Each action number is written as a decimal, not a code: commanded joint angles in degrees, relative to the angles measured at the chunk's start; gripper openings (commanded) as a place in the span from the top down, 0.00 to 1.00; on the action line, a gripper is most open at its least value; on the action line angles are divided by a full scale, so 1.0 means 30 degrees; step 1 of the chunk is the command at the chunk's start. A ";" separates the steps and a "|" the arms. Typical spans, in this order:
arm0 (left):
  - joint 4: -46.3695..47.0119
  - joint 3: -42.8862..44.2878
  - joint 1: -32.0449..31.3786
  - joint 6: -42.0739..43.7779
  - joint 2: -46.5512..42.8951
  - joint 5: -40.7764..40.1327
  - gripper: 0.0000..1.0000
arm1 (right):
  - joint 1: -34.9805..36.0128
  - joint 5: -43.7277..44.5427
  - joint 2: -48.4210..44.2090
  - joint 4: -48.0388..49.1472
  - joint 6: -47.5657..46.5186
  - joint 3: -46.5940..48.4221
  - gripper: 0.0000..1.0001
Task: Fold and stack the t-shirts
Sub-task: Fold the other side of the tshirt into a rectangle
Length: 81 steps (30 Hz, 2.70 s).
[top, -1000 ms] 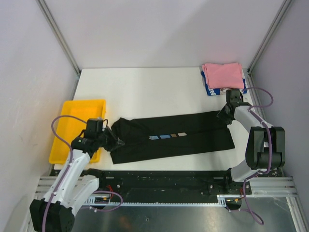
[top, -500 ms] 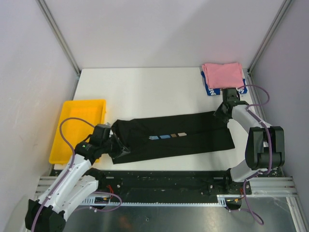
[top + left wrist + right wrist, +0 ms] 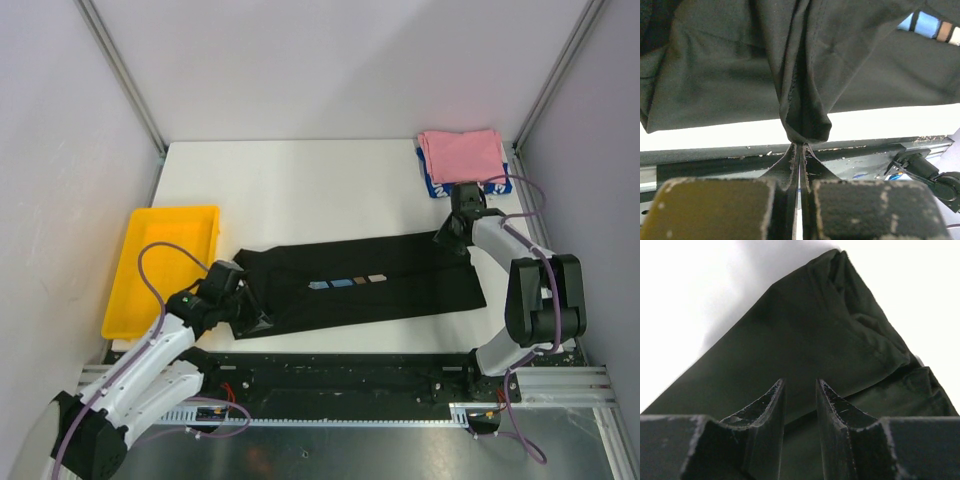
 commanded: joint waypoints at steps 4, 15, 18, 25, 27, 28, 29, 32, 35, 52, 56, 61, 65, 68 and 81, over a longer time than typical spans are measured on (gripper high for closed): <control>0.0644 -0.0373 -0.0819 -0.0714 0.0828 -0.0472 1.00 | 0.1274 -0.0838 0.0101 0.1479 -0.0303 0.0759 0.66; 0.1331 -0.0028 -0.2011 -0.0800 0.2155 -0.0639 1.00 | 0.4735 -0.1439 0.1490 0.2338 -0.0840 0.2445 0.65; 0.1370 -0.0147 -0.2077 -0.0722 0.2180 -0.0721 1.00 | 0.5519 -0.1590 0.1969 0.2404 -0.0944 0.3042 0.65; 0.1328 0.0518 -0.2086 0.0364 0.2236 -0.1203 0.80 | 0.8244 -0.2747 0.3365 0.3061 -0.1982 0.4789 0.63; 0.1057 0.1334 -0.2086 0.1223 0.1933 -0.1914 0.68 | 0.9045 -0.3467 0.3936 0.3282 -0.2569 0.5437 0.62; 0.0806 0.1778 -0.2086 0.1595 0.1707 -0.2447 0.63 | 0.9418 -0.3753 0.4207 0.3358 -0.2863 0.5803 0.61; 0.0520 0.2205 -0.2072 0.1914 0.1477 -0.2948 0.59 | 0.9809 -0.4072 0.4504 0.3382 -0.3141 0.6236 0.59; -0.0196 0.3333 -0.2048 0.2474 0.0894 -0.4756 0.55 | 1.0786 -0.4970 0.5452 0.3366 -0.3799 0.7379 0.57; -0.0505 0.3913 -0.1803 0.2463 0.1008 -0.5898 0.60 | 1.1743 -0.5580 0.6508 0.3107 -0.4456 0.8757 0.56; 0.1690 0.4118 0.2484 0.2659 0.6325 -0.6606 0.71 | 1.5613 -0.6849 1.2004 0.1703 -0.6359 1.4788 0.41; 0.2320 0.4096 0.3313 0.2940 0.7209 -0.6102 0.73 | 1.5866 -0.6725 1.2131 0.1693 -0.6326 1.4762 0.41; 0.2762 0.4312 0.3704 0.3076 0.8122 -0.5751 0.73 | 1.6244 -0.6279 1.2126 0.1575 -0.6395 1.4739 0.41; 0.2986 0.4425 0.3965 0.3103 0.8607 -0.5452 0.74 | 1.6341 -0.6063 1.2102 0.1522 -0.6268 1.4583 0.43; 0.3126 0.4438 0.4050 0.3135 0.8802 -0.5326 0.74 | 1.6377 -0.5845 1.1825 0.1632 -0.6178 1.4264 0.49; 0.3232 0.4411 0.4109 0.3424 0.8861 -0.5078 0.75 | 1.6412 -0.5355 0.9491 0.2119 -0.5752 1.2420 0.85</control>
